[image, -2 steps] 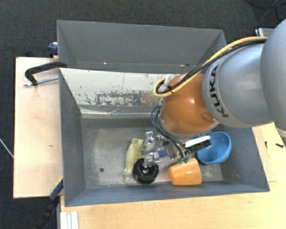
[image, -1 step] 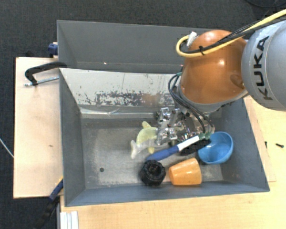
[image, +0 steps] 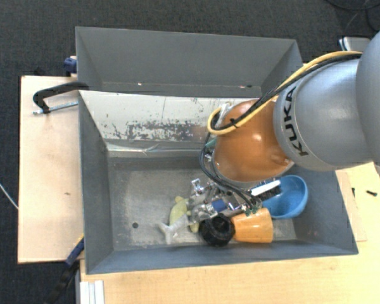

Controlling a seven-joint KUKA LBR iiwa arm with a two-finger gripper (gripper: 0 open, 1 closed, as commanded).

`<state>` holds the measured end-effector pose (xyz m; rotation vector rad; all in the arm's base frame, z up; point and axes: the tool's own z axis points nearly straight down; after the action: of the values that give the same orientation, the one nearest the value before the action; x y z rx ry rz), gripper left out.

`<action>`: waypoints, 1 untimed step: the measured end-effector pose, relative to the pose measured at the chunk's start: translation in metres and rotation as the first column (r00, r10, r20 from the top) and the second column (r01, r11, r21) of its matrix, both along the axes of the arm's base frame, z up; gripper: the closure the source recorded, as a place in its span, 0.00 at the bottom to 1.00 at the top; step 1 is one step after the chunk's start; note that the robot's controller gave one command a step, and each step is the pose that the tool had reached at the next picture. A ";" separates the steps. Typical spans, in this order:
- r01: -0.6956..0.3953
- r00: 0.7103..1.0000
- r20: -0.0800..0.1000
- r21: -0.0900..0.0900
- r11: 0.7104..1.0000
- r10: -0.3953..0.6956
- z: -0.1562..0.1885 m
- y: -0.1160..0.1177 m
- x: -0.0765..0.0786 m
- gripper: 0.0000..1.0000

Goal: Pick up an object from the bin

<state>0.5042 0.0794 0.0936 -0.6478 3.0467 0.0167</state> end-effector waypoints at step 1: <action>0.002 1.000 -0.014 -0.011 1.000 -0.002 0.027 0.015 -0.004 1.00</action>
Offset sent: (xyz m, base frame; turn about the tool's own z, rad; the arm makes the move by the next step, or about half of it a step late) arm -0.0058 0.0121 0.0236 0.0043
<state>0.5005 0.0945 0.1201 -0.6482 3.0632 0.0041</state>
